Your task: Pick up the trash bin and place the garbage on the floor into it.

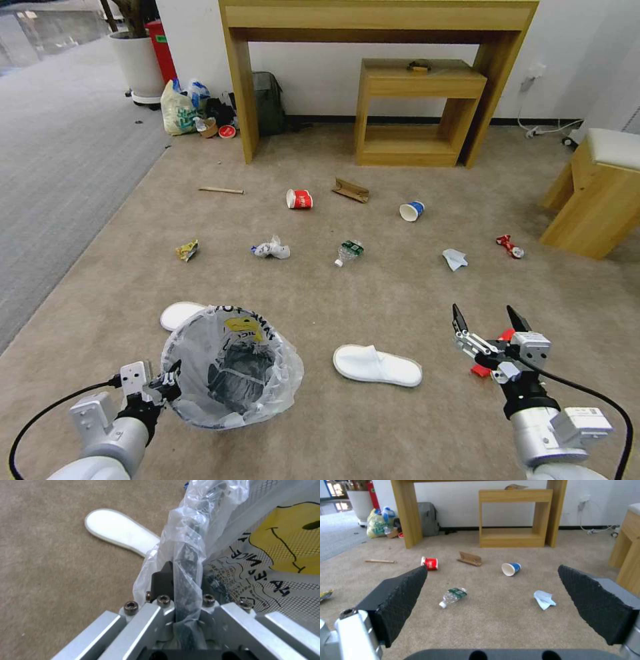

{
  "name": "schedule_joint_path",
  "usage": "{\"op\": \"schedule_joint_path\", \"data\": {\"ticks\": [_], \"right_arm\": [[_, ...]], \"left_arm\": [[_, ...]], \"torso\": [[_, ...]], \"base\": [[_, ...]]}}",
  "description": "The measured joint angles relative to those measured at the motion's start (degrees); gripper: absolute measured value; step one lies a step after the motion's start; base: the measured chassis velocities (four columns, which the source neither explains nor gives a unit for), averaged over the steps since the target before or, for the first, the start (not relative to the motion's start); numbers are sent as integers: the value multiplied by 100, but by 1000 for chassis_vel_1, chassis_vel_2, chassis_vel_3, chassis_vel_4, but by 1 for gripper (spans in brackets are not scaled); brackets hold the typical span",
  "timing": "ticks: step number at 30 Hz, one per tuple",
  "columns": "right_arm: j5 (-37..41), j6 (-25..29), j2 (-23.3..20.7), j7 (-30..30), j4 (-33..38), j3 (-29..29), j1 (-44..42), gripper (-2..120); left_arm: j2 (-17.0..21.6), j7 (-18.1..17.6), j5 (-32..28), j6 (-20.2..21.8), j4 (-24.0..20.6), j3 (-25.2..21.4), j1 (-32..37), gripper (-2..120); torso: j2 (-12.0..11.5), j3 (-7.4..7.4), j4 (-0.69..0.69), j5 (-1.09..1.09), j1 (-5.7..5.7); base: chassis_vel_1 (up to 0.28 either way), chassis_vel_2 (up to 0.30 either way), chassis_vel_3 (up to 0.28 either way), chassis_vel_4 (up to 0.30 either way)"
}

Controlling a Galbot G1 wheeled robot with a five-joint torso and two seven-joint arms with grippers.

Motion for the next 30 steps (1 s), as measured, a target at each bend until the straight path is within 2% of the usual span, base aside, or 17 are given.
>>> {"op": "schedule_joint_path", "data": {"ticks": [5, 8, 12, 16, 17, 19, 21, 22, 25, 26, 28, 30], "right_arm": [[-4, -123, -104, -51, -83, 4, 42, 100], [18, -277, -395, -143, -350, 18, 240, 100], [88, -369, -568, -247, -562, 19, 352, 100], [187, -466, -922, -551, -987, 16, 542, 100], [193, -493, -1117, -779, -1176, 52, 637, 100], [200, -510, -1209, -892, -1247, 61, 675, 100], [243, -601, -1781, -1411, -1643, 14, 833, 100], [243, -601, -1781, -1411, -1643, 14, 833, 100], [215, -738, -2586, -1743, -2273, -349, 1147, 100], [215, -738, -2586, -1743, -2273, -349, 1147, 100], [171, -770, -2917, -1926, -2848, -837, 1494, 100], [108, -739, -2988, -2055, -3097, -1010, 1640, 100]], "left_arm": [[-14, 17, 1, -4, -19, -19, 21, 0], [-33, 33, 2, -9, -32, -35, 33, 0], [-49, 52, 3, -12, -59, -48, 62, 0], [-24, 57, 3, -9, -73, -39, 12, 0], [8, 58, -6, -1, -43, -24, -45, 0], [24, 57, -13, 5, -18, -18, -72, 0], [67, 69, -23, 13, 113, 1, -132, 0], [67, 69, -23, 13, 113, 1, -132, 0], [63, 100, -31, 4, 188, -11, -135, 0], [63, 100, -31, 4, 188, -11, -135, 0], [22, 115, -35, -41, 181, -62, -88, 0], [9, 116, -35, -58, 171, -83, -69, 0]], "torso": [[0, 0, -1, 0, 0], [0, 0, 0, 1, 0], [0, 0, 0, 2, 0], [0, 0, 0, 2, -1], [0, 0, -1, 3, -1], [0, 0, -1, 3, -1], [0, 0, 0, 2, -1], [0, 0, 0, 2, -1], [0, 0, 0, -2, 0], [0, 0, 0, -2, 0], [0, 1, 0, 3, 0], [0, 0, 1, 2, 0]], "base": [[-85, 100, 95, -105], [-29, 54, 38, -39], [0, 0, 0, 0], [0, 0, 0, 0], [0, 0, 0, 0], [0, 0, 0, 0], [0, 0, 0, 0], [0, 0, 0, 0], [0, 0, 0, 0], [0, 0, 0, 0], [0, 0, 0, 0], [0, 0, 0, 0]]}}
